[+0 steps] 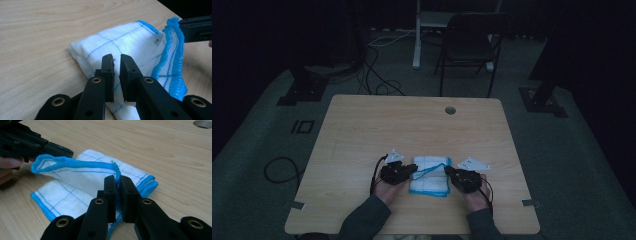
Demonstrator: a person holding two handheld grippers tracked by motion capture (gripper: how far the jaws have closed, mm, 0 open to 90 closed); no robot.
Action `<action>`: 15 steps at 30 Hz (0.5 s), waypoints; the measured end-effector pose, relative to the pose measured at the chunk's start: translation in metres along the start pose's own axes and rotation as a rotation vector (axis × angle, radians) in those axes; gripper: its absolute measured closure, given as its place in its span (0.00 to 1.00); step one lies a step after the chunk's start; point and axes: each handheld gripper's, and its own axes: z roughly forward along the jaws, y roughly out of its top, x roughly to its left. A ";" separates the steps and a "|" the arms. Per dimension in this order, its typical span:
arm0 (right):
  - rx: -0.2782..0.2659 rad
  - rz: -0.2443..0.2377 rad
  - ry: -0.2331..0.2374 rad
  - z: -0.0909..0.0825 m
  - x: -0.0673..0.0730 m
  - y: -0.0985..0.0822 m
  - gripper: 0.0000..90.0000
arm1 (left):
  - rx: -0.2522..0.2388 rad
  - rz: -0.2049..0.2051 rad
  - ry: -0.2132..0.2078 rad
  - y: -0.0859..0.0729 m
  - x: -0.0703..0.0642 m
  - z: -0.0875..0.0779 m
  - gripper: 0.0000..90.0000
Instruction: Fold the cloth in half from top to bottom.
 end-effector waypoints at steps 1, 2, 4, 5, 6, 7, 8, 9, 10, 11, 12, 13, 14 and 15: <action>0.000 -0.001 0.000 0.000 0.000 0.000 0.94 | -0.001 -0.002 -0.001 -0.001 0.000 0.000 0.91; 0.001 -0.001 0.000 0.000 0.000 -0.001 0.94 | 0.003 0.001 -0.001 -0.003 0.000 -0.001 0.91; 0.003 -0.001 0.002 0.000 0.000 -0.001 0.94 | 0.003 -0.003 -0.002 -0.004 -0.001 -0.001 0.91; 0.004 -0.003 0.002 0.000 0.000 -0.001 0.94 | 0.003 -0.002 -0.002 -0.004 -0.001 -0.001 0.91; 0.004 -0.005 0.002 0.000 0.001 -0.001 0.94 | 0.004 -0.001 -0.002 -0.005 -0.001 -0.001 0.91; 0.004 -0.006 0.003 0.000 0.001 -0.001 0.94 | 0.007 -0.001 -0.002 -0.006 -0.001 -0.002 0.91; 0.004 -0.007 0.003 -0.001 0.001 -0.001 0.94 | 0.005 -0.002 -0.002 -0.007 -0.001 -0.002 0.91; 0.005 -0.007 0.003 -0.001 0.001 -0.001 0.94 | 0.006 -0.003 -0.002 -0.007 -0.001 -0.002 0.91; 0.004 -0.007 0.004 -0.001 0.001 -0.002 0.94 | 0.008 -0.001 -0.002 -0.008 -0.001 -0.002 0.91; 0.004 -0.005 0.004 -0.001 0.001 -0.002 0.94 | 0.009 -0.002 -0.001 -0.009 -0.001 -0.002 0.91; 0.003 -0.005 0.003 -0.002 0.001 -0.002 0.94 | 0.011 -0.002 -0.001 -0.010 -0.001 -0.001 0.91; 0.002 -0.004 0.004 -0.002 0.000 -0.002 0.94 | 0.016 -0.001 0.002 -0.010 -0.002 -0.001 0.91; 0.001 -0.003 0.002 -0.002 0.000 -0.002 0.94 | 0.020 0.001 0.006 -0.010 -0.002 -0.001 0.91; -0.001 -0.002 0.001 -0.002 0.000 -0.002 0.93 | 0.020 0.004 0.009 -0.010 -0.003 -0.001 0.91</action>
